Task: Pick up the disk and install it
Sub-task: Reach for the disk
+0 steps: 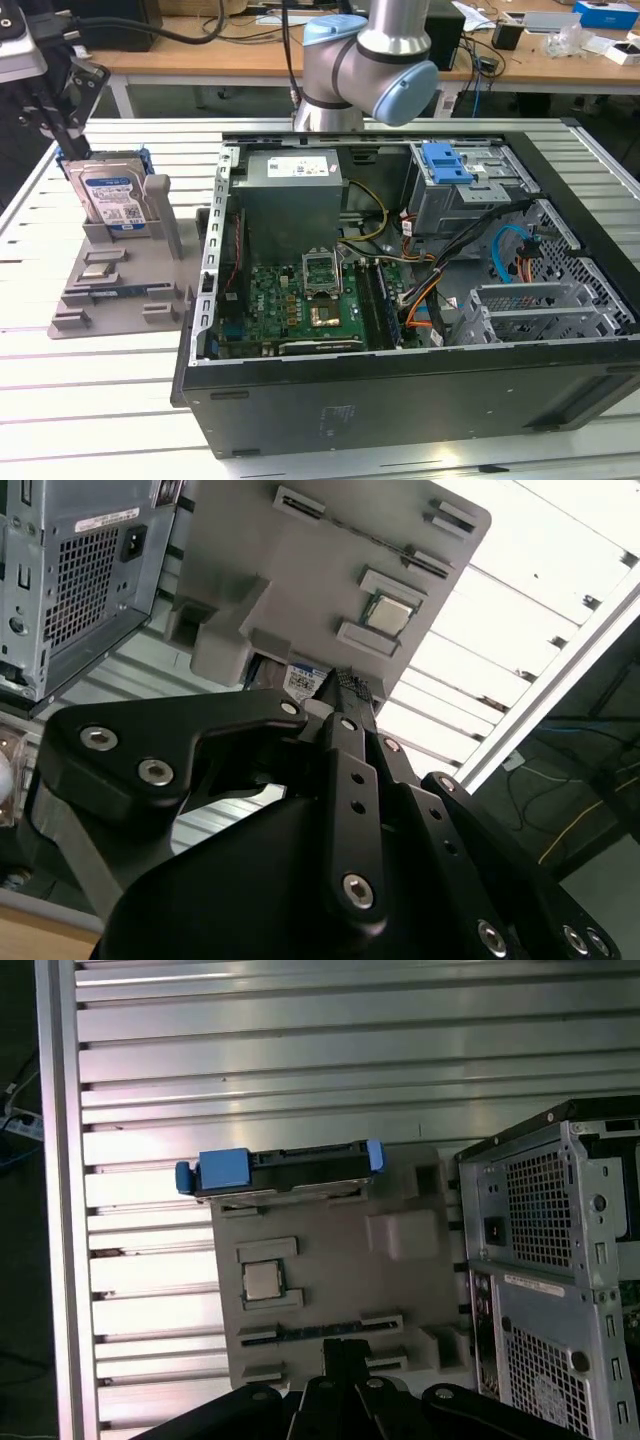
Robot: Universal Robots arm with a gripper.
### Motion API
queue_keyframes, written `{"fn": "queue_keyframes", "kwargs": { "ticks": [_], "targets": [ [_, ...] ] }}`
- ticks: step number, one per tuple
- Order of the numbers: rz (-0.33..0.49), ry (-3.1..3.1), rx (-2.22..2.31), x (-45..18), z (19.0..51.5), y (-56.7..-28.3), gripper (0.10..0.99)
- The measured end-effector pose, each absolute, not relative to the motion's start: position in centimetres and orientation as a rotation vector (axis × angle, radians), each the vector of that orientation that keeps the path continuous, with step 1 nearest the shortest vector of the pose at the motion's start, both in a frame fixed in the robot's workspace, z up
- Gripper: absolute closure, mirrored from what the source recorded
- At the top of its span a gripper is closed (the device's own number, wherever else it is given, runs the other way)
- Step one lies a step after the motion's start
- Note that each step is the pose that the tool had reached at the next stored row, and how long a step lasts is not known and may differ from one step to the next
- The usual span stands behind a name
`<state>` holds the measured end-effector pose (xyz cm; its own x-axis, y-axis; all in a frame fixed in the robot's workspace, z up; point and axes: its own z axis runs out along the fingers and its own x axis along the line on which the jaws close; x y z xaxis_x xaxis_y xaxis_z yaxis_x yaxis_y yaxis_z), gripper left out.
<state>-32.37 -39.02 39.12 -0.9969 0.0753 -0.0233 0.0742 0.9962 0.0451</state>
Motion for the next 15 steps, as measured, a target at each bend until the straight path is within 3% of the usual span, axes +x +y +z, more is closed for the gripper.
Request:
{"fn": "queue_keyframes", "kwargs": {
  "ticks": [15],
  "targets": [
    [0.069,3.114,0.117,-35.2,39.0,-38.5,0.980]
  ]
}}
